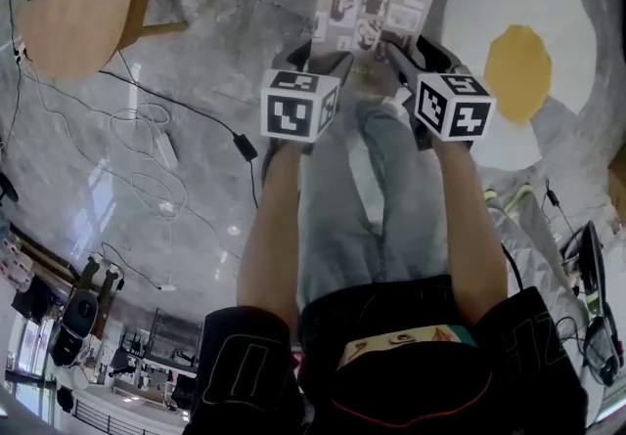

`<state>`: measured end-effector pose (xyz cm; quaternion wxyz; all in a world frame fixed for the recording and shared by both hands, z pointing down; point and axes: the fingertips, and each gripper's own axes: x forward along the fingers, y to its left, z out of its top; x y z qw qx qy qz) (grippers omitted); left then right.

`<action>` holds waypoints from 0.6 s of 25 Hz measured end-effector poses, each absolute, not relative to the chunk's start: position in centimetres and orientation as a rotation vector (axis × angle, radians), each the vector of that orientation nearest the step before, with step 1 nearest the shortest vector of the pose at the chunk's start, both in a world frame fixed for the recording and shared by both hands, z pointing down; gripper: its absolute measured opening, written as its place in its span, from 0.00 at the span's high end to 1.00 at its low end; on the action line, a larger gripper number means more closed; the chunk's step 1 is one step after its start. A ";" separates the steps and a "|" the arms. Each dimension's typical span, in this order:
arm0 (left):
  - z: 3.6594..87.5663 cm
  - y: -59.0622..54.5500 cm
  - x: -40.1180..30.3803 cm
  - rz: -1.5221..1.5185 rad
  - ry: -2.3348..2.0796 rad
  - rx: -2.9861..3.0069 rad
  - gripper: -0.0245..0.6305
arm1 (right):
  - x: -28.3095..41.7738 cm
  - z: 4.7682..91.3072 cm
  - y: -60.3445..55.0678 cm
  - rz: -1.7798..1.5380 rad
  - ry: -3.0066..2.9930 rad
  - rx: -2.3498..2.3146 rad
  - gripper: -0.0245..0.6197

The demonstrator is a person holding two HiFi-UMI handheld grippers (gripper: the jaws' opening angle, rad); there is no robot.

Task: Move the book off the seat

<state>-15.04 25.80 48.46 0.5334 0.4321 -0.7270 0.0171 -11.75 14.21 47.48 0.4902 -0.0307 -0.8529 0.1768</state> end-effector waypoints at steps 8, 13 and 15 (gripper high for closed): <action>45.9 37.0 -27.0 -0.069 -1.840 0.871 0.55 | -26.0 44.7 25.1 0.270 -2.060 -0.275 0.61; 45.3 40.6 -31.1 -0.159 -1.927 0.748 0.55 | -31.8 44.0 28.7 0.169 -2.057 -0.418 0.61; 45.3 42.4 -32.7 -0.215 -1.960 0.689 0.55 | -34.2 43.8 30.6 0.119 -2.047 -0.472 0.61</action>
